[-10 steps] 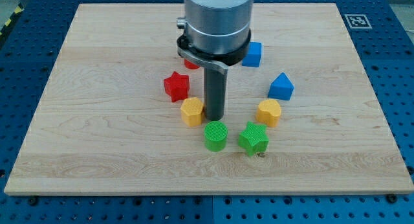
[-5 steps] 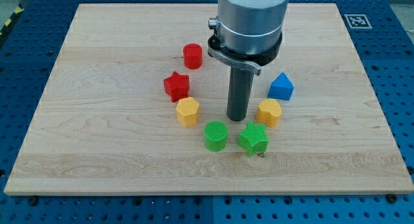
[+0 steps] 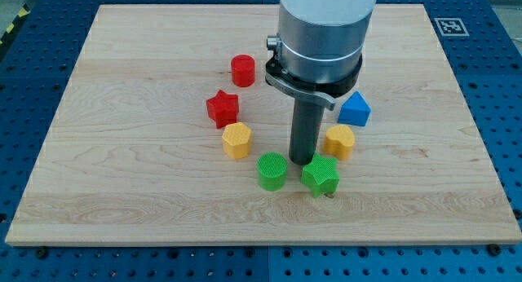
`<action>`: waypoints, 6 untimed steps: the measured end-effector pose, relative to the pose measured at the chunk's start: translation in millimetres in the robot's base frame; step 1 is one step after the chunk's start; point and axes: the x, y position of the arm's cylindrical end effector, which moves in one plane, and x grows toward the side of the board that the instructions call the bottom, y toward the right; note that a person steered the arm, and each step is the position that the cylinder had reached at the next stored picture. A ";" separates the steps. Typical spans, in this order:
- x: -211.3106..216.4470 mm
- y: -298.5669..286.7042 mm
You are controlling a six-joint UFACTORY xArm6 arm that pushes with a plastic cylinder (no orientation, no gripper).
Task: Push green star a bit right
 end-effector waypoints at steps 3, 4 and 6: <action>0.5 7.6; 0.5 10.0; 1.1 10.0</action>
